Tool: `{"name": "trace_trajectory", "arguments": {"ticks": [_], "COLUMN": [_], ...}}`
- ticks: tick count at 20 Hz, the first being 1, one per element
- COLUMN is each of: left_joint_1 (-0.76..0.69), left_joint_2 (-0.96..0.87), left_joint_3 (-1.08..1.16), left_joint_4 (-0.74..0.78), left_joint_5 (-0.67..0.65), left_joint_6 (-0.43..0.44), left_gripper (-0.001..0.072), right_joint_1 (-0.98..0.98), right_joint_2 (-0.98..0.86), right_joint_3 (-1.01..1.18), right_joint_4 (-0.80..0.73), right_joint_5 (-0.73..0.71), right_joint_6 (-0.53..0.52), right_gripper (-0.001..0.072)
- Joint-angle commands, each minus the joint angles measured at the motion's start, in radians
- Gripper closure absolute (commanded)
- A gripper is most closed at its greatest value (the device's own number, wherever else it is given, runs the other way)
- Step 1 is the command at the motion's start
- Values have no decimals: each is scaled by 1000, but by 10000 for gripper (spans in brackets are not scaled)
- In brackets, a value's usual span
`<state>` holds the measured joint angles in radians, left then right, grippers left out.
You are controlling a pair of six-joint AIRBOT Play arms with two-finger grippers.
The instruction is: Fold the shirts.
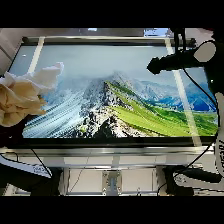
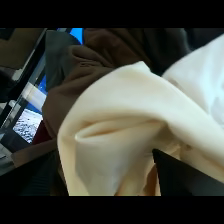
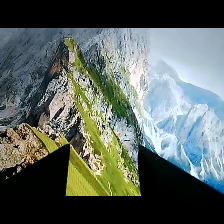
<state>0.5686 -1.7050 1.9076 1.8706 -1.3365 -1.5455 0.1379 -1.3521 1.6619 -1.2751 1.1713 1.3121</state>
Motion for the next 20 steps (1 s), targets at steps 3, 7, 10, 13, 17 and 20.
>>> {"name": "trace_trajectory", "arguments": {"ticks": [3,7,10,13,17,20], "left_joint_1": [48,47,47,47,-35,-239], "left_joint_2": [-46,-50,-36,90,212,232], "left_joint_3": [0,39,190,208,208,207], "left_joint_4": [-190,-283,-345,-601,-1109,-1265], "left_joint_5": [0,-21,-87,-16,31,-7], "left_joint_6": [2,30,32,35,110,156], "left_gripper": [121,693,693,693,694,694], "right_joint_1": [1,1,1,1,1,0], "right_joint_2": [0,0,0,0,0,0], "right_joint_3": [0,0,0,0,0,0], "right_joint_4": [3,2,2,2,-8,-108], "right_joint_5": [-9,-9,-1,-3,-2,3], "right_joint_6": [0,0,0,0,0,0], "right_gripper": [209,209,210,210,210,210]}}
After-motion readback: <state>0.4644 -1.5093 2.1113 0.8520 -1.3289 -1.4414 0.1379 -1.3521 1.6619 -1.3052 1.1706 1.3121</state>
